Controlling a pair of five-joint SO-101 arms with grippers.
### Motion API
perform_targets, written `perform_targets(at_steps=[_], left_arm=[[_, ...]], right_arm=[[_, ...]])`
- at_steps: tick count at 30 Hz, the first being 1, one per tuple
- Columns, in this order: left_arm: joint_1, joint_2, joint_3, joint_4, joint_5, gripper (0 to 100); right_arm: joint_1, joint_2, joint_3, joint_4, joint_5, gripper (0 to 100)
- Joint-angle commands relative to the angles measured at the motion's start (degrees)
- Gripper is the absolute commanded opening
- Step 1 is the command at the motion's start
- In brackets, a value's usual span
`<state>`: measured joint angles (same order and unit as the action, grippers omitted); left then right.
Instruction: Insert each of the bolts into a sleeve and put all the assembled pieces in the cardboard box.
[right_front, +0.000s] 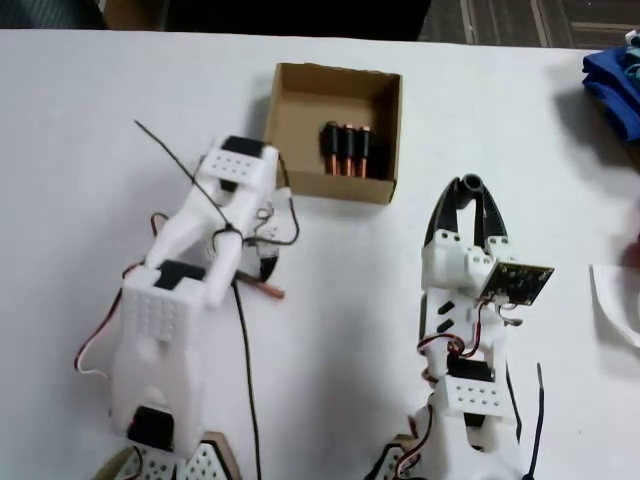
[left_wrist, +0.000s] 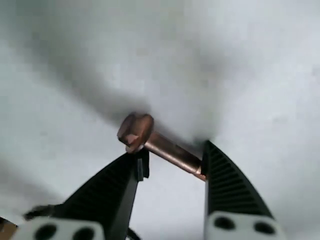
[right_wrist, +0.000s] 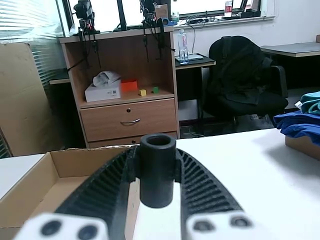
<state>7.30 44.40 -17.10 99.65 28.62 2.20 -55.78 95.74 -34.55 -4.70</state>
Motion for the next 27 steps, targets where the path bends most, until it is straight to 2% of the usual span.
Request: perform_targets(at_steps=[1,3,6,15,17,21,23,27], left_arm=[[-0.35,3.25,-3.74,2.73,-20.13,18],[-0.35,3.25,-7.96,2.73,-25.14,17],[-0.26,3.25,-13.14,2.73,-28.13,17],[-0.09,3.78,-15.34,2.73,-27.87,17],[0.62,3.34,-15.78,2.73,-23.12,17],[3.08,3.87,-15.69,2.64,-1.93,17],[4.04,4.04,-15.52,2.64,6.33,17],[4.31,3.96,-16.04,1.58,13.80,17]], right_arm=[[-0.04,-1.71,0.62,0.22,-0.35,1.9],[-0.04,-1.71,0.62,0.22,-0.35,1.9],[-0.04,-1.71,0.62,0.22,-0.35,1.9],[-0.04,-1.98,0.62,0.22,-0.35,1.9],[-0.04,-1.98,0.62,0.22,-0.35,1.9],[-0.04,-1.98,0.62,0.22,-0.35,1.9],[-0.04,-1.89,0.62,0.22,-0.35,1.9],[-0.04,-1.80,0.62,0.22,-0.35,1.9]])
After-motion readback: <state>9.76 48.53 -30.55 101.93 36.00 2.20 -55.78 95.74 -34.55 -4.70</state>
